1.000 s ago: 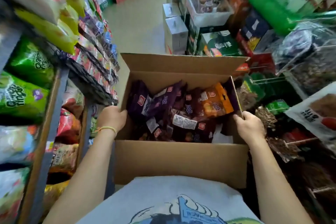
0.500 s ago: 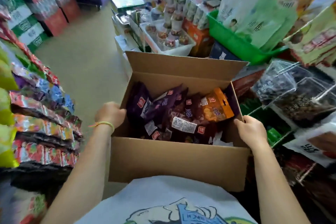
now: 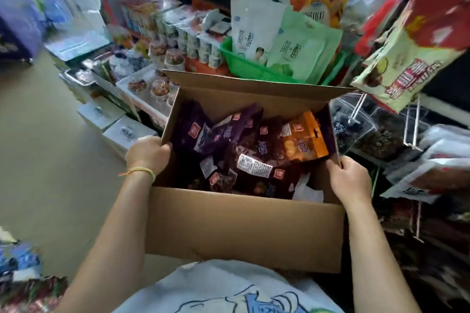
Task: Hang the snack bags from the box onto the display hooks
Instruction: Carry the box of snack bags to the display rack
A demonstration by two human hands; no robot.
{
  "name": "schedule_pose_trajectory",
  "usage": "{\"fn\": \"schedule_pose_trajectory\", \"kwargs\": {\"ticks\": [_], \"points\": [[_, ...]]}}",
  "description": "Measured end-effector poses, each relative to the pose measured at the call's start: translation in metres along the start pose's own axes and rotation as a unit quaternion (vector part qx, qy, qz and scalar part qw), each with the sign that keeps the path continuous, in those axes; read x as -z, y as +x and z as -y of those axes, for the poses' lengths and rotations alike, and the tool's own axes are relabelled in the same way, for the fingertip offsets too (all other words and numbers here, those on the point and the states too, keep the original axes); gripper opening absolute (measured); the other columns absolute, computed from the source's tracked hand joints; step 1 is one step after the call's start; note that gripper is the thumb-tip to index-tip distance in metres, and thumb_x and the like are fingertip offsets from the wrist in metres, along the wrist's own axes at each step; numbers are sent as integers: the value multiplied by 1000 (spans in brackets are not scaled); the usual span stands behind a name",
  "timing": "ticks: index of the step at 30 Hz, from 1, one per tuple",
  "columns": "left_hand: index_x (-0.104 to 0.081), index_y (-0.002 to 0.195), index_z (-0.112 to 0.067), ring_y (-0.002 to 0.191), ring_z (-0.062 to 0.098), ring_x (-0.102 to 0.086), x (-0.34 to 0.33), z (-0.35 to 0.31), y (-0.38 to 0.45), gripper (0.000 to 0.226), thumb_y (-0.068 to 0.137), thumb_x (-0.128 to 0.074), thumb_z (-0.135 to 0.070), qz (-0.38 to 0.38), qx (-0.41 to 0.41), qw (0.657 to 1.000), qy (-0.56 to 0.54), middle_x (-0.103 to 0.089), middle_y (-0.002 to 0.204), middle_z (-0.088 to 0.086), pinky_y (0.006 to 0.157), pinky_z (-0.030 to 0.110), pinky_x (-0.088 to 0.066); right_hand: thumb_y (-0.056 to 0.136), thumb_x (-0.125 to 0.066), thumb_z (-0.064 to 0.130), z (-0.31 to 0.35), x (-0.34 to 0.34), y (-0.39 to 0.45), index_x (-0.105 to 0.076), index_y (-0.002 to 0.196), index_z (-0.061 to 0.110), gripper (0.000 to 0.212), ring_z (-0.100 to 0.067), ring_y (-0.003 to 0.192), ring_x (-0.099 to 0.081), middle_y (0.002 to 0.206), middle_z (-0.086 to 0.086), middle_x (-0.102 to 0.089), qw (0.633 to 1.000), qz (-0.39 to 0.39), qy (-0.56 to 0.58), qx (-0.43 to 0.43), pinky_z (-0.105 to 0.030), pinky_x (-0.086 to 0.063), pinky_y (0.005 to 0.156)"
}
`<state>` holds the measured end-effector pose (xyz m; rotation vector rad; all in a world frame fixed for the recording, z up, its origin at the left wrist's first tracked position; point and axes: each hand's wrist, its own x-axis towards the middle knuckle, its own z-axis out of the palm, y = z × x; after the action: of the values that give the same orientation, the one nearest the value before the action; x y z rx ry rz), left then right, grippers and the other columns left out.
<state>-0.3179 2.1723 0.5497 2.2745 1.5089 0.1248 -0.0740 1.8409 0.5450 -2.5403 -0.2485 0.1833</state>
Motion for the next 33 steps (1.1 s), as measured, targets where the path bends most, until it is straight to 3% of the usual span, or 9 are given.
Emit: {"fn": "schedule_pose_trajectory", "kwargs": {"ticks": [11, 19, 27, 33], "points": [[-71, 85, -13, 98, 37, -63, -17, -41, 115, 30, 93, -55, -38, 47, -34, 997, 49, -68, 101, 15, 76, 36, -47, 100, -50, 34, 31, -46, 63, -61, 85, 10, 30, -31, 78, -52, 83, -11, -59, 998, 10, -23, -64, -37, -42, 66], [-72, 103, -8, 106, 38, -62, -39, -88, 222, 34, 95, -56, -36, 98, -127, 984, 78, -67, 111, 19, 84, 39, -49, 101, -49, 34, 51, -83, 79, -62, 96, 5, 32, -35, 86, -56, 87, -10, -56, 984, -37, -20, -171, -37, -39, 69], [-73, 104, -7, 105, 42, -64, -77, -110, 287, 36, 96, -53, -36, 124, -153, 978, 74, -69, 109, 22, 85, 39, -49, 101, -49, 32, 70, -127, 99, -51, 75, 5, 37, -31, 68, -52, 75, -12, -58, 968, -83, -28, -234, -36, -35, 56], [-72, 110, -8, 104, 43, -64, -91, -125, 316, 38, 95, -52, -37, 103, -186, 972, 100, -69, 109, 24, 85, 42, -50, 103, -45, 35, 74, -139, 110, -63, 98, 9, 32, -35, 88, -64, 95, -13, -67, 961, -82, -101, -246, -35, -46, 65]]}}
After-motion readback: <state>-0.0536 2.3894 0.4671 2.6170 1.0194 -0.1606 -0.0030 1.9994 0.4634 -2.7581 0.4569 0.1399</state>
